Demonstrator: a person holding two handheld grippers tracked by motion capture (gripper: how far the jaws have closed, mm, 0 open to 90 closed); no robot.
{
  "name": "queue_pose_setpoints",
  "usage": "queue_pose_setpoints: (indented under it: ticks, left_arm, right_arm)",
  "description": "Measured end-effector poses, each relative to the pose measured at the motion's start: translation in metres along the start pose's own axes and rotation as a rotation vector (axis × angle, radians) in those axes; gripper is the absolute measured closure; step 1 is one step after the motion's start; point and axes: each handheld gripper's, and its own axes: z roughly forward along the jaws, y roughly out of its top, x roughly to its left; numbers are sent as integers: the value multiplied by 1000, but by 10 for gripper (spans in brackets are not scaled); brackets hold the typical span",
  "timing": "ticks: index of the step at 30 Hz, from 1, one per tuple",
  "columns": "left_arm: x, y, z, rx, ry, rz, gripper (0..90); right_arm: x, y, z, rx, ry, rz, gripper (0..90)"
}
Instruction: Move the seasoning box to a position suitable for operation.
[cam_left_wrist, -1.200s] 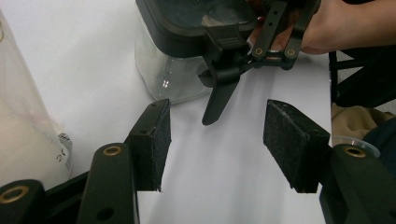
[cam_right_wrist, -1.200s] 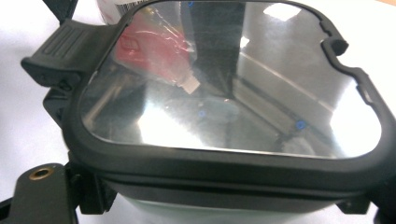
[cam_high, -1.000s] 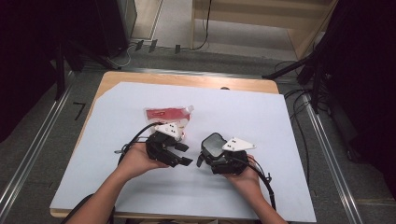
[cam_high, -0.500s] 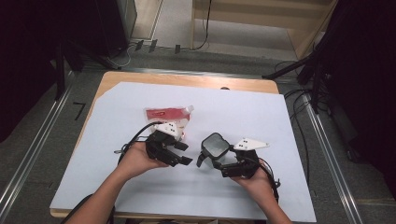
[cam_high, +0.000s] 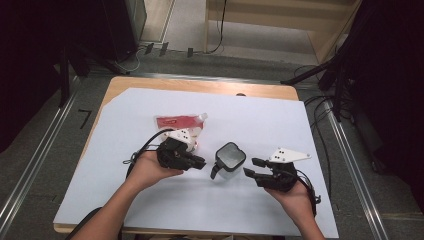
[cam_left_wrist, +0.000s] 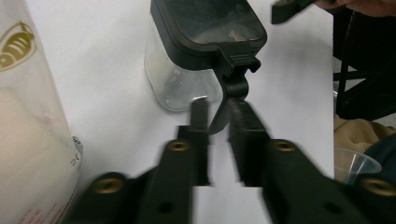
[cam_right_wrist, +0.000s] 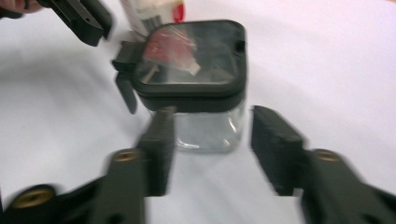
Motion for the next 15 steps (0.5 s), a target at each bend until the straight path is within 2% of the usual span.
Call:
queue_pose_setpoints:
  ticks: [1,3,4,5,6,8,9,15]
  left_arm:
    - [1,0,1,2,-9,-1,900]
    - [3,0,5,15,-9,-22,900]
    - [4,0,6,22,-9,-22,900]
    - [4,0,8,29,-4,-23,900]
    - [5,1,10,41,3,-19,900]
    - [4,2,16,49,6,-11,900]
    - [3,3,20,58,10,6,900]
    - [2,4,28,55,0,-10,900]
  right_arm:
    - [0,0,0,13,3,20,629]
    - [0,-1,2,34,-5,20,723]
    - [0,-1,3,49,4,25,816]
    - [0,-1,4,56,13,27,866]
    - [0,-1,6,75,21,57,900]
    - [0,-1,7,79,21,69,900]
    - [0,-1,11,92,23,81,900]
    - [2,0,16,73,3,83,900]
